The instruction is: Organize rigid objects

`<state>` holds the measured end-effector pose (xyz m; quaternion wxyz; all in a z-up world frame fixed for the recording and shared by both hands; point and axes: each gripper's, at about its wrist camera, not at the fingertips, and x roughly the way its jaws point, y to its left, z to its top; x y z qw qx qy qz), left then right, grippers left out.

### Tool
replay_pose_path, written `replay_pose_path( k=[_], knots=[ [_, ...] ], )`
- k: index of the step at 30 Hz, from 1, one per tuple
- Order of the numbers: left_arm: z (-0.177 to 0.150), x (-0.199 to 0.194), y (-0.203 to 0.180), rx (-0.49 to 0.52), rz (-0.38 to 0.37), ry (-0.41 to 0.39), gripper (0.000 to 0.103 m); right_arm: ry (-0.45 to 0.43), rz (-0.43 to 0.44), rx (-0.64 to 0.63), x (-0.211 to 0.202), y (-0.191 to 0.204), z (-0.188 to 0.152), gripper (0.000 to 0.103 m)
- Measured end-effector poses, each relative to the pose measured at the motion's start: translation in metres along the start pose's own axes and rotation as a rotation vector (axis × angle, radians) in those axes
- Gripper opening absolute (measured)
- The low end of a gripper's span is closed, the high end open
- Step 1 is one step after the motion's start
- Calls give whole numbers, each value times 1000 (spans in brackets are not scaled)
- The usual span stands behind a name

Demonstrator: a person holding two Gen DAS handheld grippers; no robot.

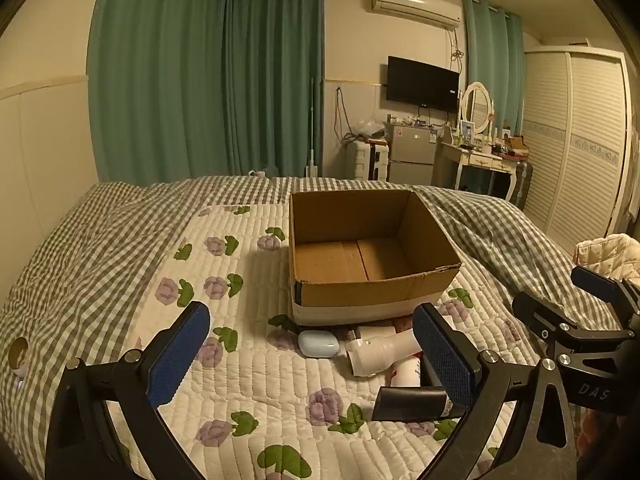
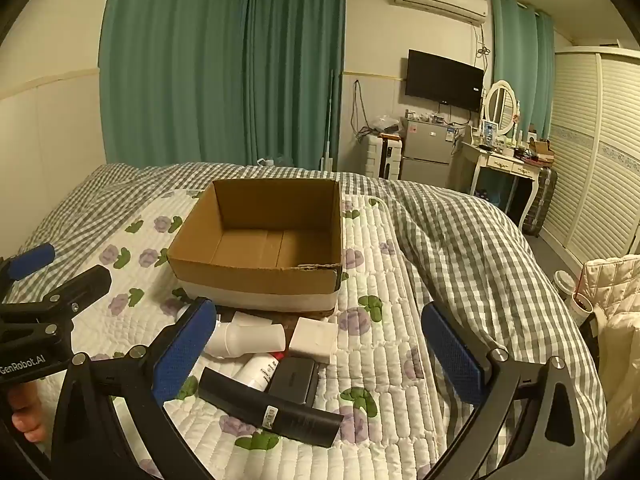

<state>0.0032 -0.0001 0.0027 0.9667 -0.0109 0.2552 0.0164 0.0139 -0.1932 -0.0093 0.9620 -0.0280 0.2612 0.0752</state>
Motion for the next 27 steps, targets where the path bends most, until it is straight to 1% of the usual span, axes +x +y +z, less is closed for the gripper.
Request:
replay_pose_path(
  k=[10,11,25,27],
  knots=[
    [1,0,-1,-6,-4,6,103,2,-5,-4,1,1,1,103],
    [-3,-3,0,1,-3,-2,103,3,-4,-6,2,2,-1,103],
    [2,-3,6,1,-5,1,103,8,-2,-11,2,2,-3,103],
    [-3,-3,0,1,-2,0,103,7,-5,-12,2,2,-3,103]
  ],
)
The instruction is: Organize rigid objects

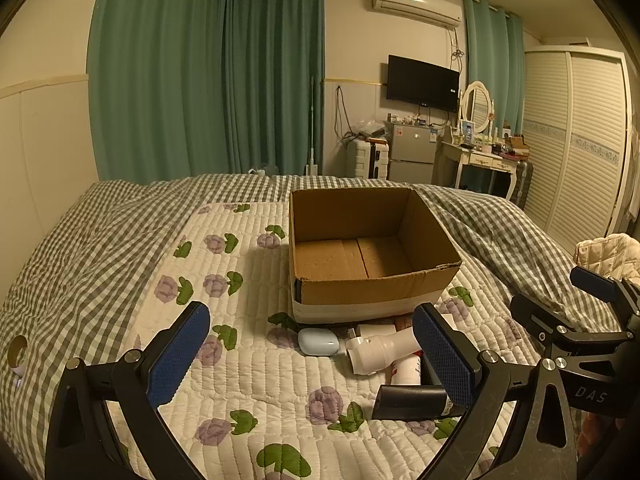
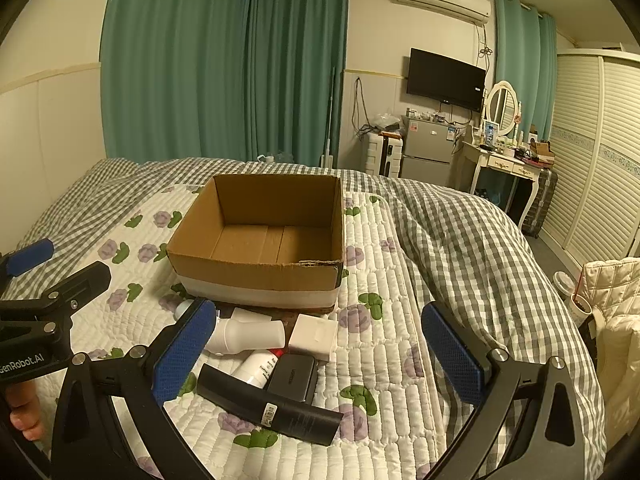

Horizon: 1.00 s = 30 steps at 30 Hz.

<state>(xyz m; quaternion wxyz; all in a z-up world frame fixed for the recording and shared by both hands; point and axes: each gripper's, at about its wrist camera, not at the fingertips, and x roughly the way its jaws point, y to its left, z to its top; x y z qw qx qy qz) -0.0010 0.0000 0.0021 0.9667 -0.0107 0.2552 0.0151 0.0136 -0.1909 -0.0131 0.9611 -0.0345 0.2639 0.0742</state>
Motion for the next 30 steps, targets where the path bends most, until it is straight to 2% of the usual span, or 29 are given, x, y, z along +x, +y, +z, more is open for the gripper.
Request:
replay_pose_path(
  k=[30],
  knots=[
    [-6,3,-2,2,-2,2,103,10,-9,-8,2,-1,-2,103]
  ],
)
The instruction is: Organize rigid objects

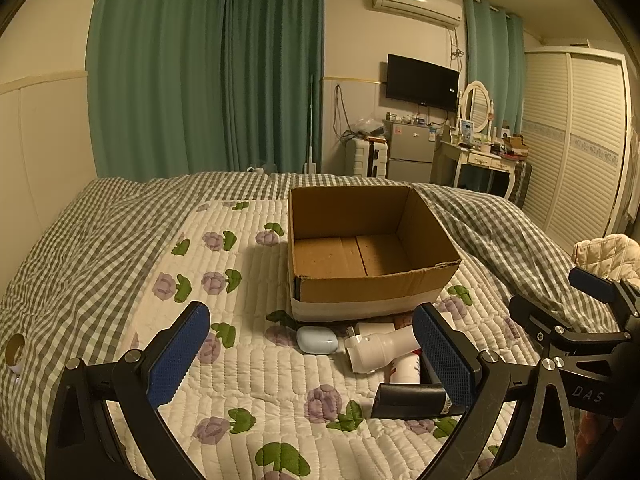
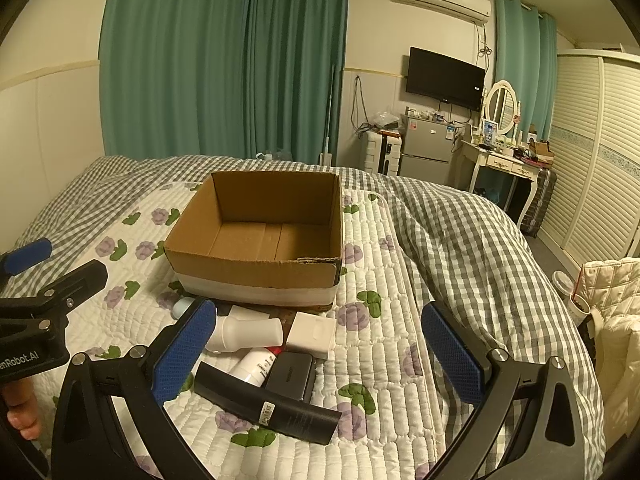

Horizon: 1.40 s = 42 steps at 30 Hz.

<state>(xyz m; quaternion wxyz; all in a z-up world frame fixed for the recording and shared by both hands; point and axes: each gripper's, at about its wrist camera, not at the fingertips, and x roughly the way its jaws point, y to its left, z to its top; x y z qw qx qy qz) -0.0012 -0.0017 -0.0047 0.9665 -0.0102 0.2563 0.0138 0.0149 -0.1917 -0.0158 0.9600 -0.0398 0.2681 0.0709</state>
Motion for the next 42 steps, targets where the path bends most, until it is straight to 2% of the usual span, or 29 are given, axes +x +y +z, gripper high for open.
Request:
replay_pose_path(
  k=[22,28,30,33,38,42],
  knots=[
    [0,-1,-3,6,-3,5,103,1,-8,-4,1,0,0,103],
    [-5,-2,0,13,-6,45,103,29,13,-36,3,1,-3,103],
    [-12,1,3,22,-7,69,103,69,32,-82,8,7,-9,103],
    [-30,14,8,30,3,135,103,183,64,-163,28,19,-28,103],
    [-53,49,23,-22,11,296,103,385,60,-318,72,41,-69,90],
    [-60,59,27,-39,-3,343,103,441,46,-405,92,50,-89,84]
  ],
)
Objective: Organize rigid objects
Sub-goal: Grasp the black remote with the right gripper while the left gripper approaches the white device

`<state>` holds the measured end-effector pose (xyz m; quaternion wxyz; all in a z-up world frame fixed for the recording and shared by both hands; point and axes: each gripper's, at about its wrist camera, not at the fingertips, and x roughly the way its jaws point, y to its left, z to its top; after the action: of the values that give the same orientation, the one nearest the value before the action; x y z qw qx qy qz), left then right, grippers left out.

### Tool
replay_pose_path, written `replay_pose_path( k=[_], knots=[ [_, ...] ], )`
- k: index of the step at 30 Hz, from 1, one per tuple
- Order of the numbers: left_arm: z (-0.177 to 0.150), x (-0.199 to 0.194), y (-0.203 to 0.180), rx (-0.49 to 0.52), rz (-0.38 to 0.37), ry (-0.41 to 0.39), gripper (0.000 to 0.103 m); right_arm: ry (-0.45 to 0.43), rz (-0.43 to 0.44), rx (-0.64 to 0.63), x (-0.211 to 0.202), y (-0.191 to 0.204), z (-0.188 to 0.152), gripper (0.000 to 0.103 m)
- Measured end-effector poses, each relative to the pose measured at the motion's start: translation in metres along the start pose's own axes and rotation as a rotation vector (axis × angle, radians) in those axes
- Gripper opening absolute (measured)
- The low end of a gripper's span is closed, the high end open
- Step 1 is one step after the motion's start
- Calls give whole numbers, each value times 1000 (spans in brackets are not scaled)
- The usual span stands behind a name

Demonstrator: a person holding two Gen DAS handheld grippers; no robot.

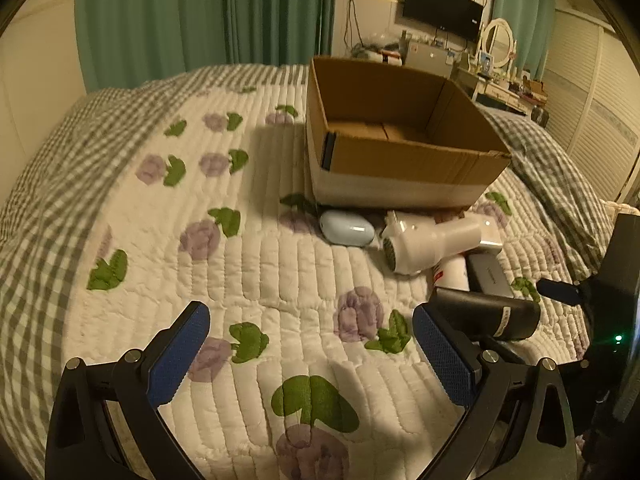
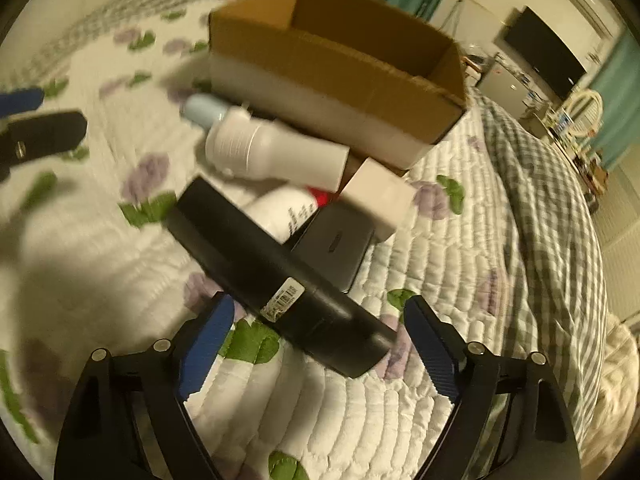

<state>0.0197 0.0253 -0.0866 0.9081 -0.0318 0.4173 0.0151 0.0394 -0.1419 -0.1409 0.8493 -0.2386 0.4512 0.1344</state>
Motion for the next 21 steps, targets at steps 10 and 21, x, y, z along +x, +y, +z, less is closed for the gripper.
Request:
replay_pose_path(
  k=[10,21],
  knots=[
    [5,5,4,18,-7,14,103,-3,7,-65,12,19,9,50],
    [33,19,-32,118,-55,14,103,-43,112,101,-19,-19,32,20]
  ],
)
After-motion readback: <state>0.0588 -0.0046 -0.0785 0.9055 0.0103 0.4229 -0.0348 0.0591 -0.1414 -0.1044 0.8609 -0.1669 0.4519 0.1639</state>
